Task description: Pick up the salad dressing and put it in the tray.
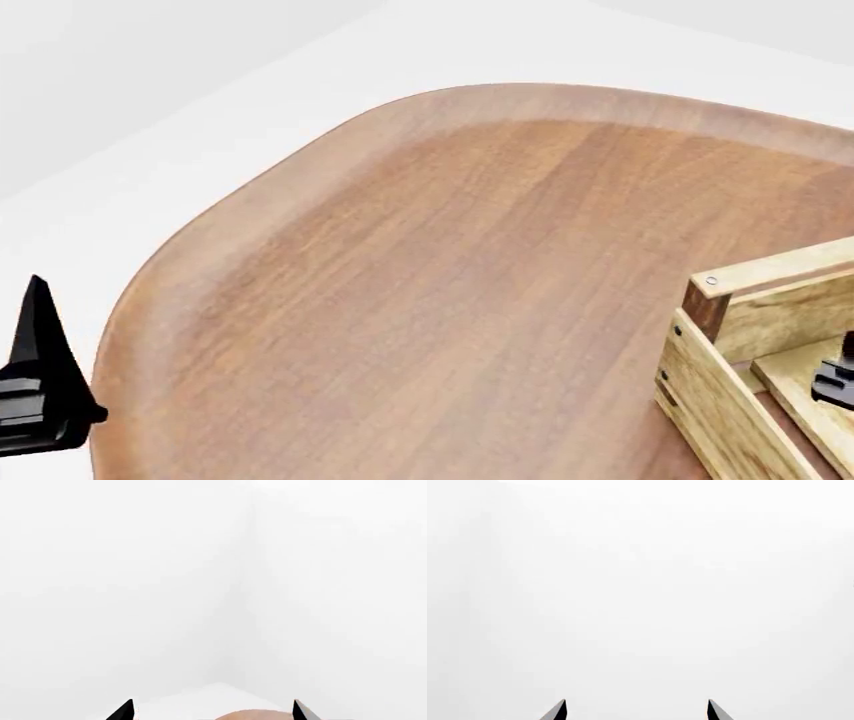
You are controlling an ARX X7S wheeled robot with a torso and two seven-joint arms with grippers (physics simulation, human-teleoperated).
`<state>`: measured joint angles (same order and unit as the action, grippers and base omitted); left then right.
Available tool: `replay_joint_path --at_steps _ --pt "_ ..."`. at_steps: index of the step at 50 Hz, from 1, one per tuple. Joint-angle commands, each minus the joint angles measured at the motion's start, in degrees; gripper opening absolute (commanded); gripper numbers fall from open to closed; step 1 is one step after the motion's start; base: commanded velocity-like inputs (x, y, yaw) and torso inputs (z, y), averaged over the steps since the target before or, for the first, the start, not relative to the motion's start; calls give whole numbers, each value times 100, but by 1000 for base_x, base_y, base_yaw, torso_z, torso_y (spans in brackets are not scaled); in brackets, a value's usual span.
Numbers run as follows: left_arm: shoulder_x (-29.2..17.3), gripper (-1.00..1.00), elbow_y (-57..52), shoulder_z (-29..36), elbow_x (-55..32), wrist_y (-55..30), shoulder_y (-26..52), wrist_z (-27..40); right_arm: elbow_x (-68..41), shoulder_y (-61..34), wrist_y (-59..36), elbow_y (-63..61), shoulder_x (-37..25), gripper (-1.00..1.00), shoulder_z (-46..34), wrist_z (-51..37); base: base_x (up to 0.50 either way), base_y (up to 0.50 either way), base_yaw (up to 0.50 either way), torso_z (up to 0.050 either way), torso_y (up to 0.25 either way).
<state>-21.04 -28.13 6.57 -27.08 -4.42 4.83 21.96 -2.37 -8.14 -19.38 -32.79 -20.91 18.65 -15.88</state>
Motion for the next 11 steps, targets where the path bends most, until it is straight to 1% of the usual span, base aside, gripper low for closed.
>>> replay_joint_path --at_steps 1,7,11 --pt "166 100 -221 -461 -84 702 -106 114 520 727 1076 -887 307 100 -182 -313 0 0 0 0 0" --pt "279 100 -373 -658 -164 1101 -182 127 353 947 1671 -1150 471 100 94 -491 0 0 0 0 0" --pt "381 100 -442 -772 -128 1426 -251 120 226 1100 2390 -1089 619 100 200 -619 0 0 0 0 0"
